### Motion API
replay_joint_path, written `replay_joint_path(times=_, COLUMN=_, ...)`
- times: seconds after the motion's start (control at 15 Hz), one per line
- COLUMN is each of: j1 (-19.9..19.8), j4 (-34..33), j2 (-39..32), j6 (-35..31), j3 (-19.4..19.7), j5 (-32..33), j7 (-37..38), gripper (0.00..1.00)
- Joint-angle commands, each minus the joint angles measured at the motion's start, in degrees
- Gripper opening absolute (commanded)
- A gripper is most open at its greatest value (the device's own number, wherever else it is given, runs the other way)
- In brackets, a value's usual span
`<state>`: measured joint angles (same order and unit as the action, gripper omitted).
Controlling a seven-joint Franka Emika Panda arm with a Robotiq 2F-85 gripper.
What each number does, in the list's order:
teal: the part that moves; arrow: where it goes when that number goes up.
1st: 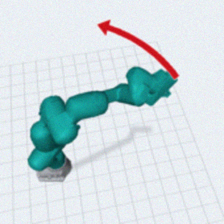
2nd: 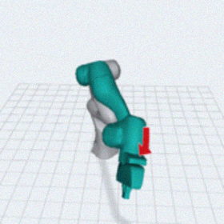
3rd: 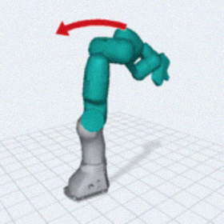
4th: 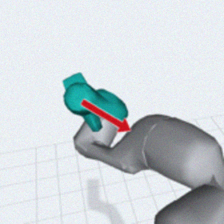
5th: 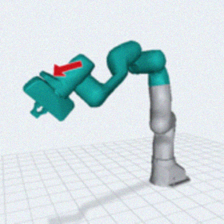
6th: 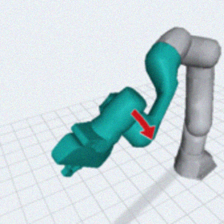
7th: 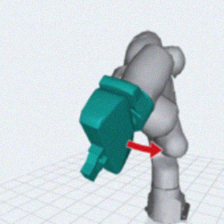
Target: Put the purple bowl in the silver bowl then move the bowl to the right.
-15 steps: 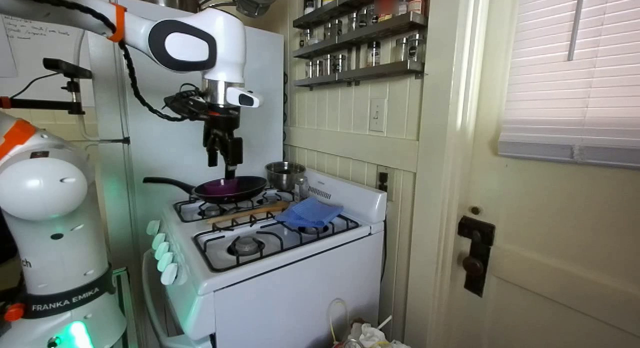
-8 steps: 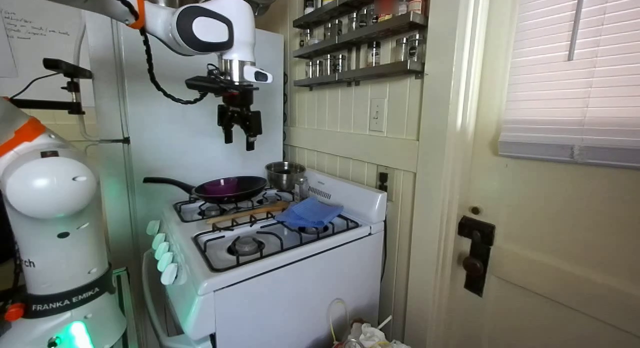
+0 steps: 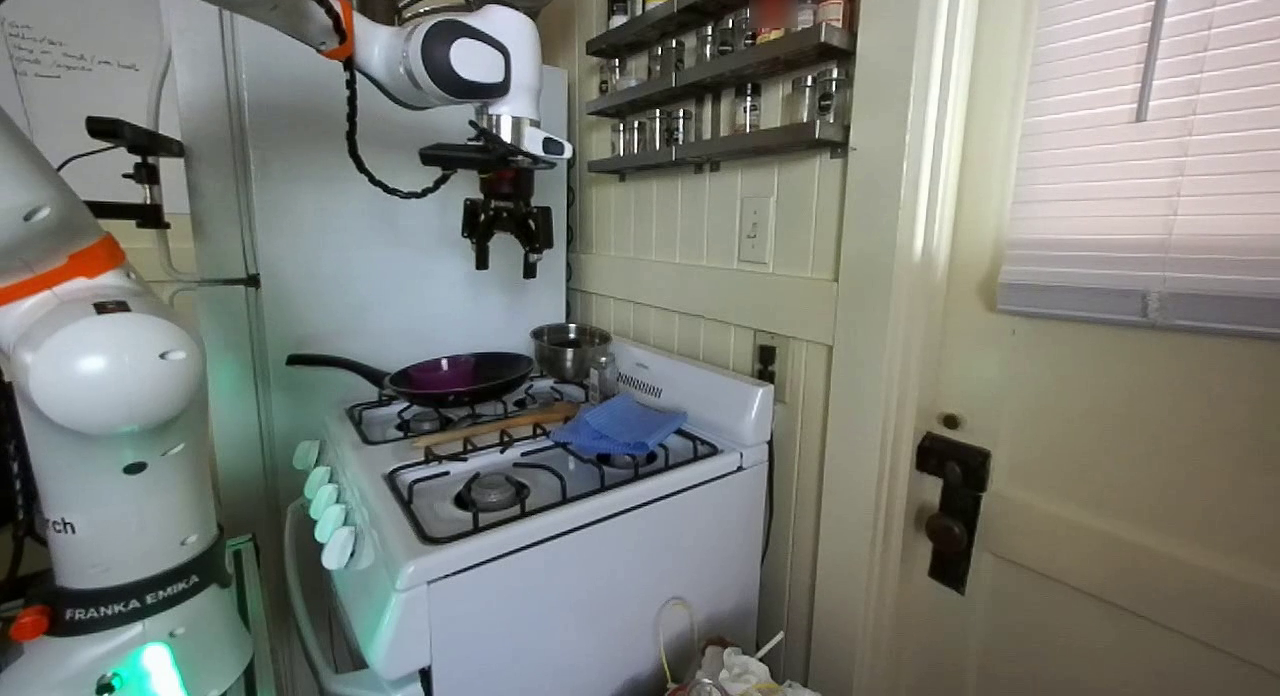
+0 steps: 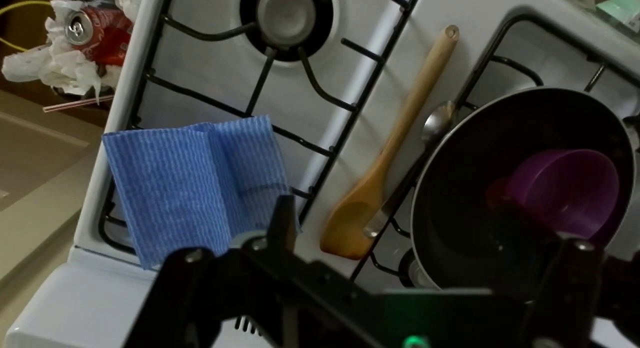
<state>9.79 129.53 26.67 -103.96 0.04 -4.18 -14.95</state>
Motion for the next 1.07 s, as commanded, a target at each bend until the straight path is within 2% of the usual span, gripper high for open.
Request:
replay_joint_path(times=0.0, j1=-0.8, j4=-0.4, j2=-0.3, j6=0.2, j3=-0.6, j5=-0.3, j7=-0.3, gripper=1.00)
replay_joint_path(times=0.07, j1=-0.9, j4=-0.5, j2=-0.4, j6=0.3, j3=-0.6, j5=-0.3, j7=-0.3, gripper=1.00)
replay_joint_path(times=0.2, j1=-0.4, j4=-2.0, j2=-3.0, j6=-3.6, j3=-1.7, j5=-0.7, j7=0.7, gripper=1.00)
replay_joint_path(times=0.47, j1=1.1, j4=-2.4, j2=-6.7, j6=-17.8, j3=-5.1, j5=-2.0, j7=3.2, gripper=1.00)
replay_joint_path(times=0.6, j1=2.8, j4=-1.8, j2=-8.3, j6=-23.2, j3=-6.4, j5=-3.8, j7=1.8, gripper=1.00)
replay_joint_path(times=0.8, j1=6.0, j4=-1.8, j2=-11.2, j6=-27.0, j3=-7.4, j5=-8.7, j7=-1.7, gripper=1.00)
replay_joint_path(times=1.0, j1=8.8, j4=-1.6, j2=-14.1, j6=-29.5, j3=-7.5, j5=-16.3, j7=-6.0, gripper=1.00)
